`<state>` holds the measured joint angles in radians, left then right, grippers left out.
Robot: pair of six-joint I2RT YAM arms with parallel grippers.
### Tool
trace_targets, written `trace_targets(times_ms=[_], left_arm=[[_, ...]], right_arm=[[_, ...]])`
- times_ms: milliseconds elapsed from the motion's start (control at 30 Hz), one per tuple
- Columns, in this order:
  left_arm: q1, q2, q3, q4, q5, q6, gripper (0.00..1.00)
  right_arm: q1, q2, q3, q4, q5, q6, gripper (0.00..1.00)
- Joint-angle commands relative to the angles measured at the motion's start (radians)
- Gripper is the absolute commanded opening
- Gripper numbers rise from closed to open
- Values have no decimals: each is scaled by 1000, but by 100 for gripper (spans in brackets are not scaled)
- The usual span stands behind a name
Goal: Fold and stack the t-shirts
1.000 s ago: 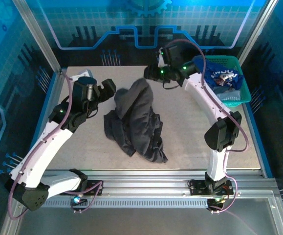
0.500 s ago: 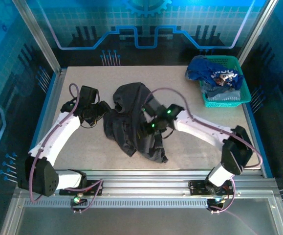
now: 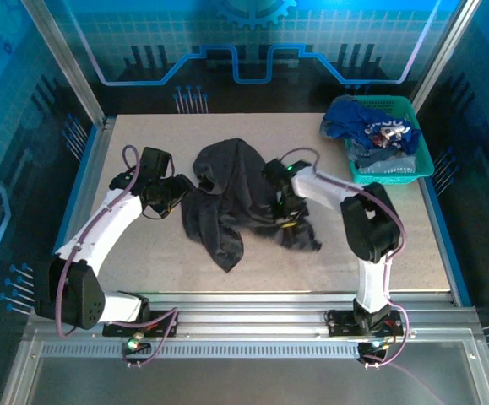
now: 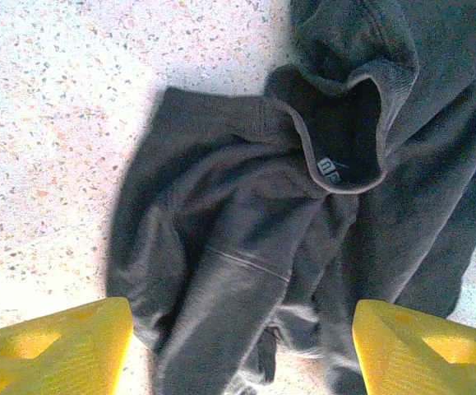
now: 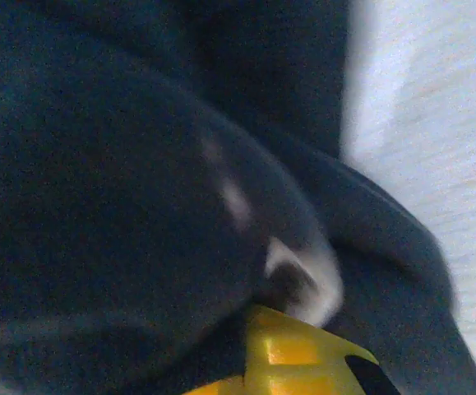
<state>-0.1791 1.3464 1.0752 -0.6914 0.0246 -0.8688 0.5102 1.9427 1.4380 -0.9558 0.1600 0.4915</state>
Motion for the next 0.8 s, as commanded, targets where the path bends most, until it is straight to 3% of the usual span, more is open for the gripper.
trace_targets(times_ms=[0, 67, 200, 300, 467, 667, 767], left_arm=[[12, -18, 4, 25, 27, -26, 73], [13, -11, 6, 33, 28, -26, 73], [28, 46, 28, 66, 39, -29, 73], [65, 117, 44, 123, 79, -62, 73], [128, 302, 144, 232, 160, -136, 73], [148, 562, 361, 271, 216, -194, 77], [148, 669, 432, 281, 249, -226, 77]], right_arm=[[-63, -62, 95, -50, 141, -38, 0], [-50, -86, 131, -32, 172, -75, 0], [56, -117, 171, -27, 120, -78, 39], [185, -98, 169, 36, -19, -69, 51], [290, 40, 215, 145, -226, -23, 56], [303, 255, 402, 120, -277, -26, 57], [299, 323, 476, 69, -229, -24, 49]])
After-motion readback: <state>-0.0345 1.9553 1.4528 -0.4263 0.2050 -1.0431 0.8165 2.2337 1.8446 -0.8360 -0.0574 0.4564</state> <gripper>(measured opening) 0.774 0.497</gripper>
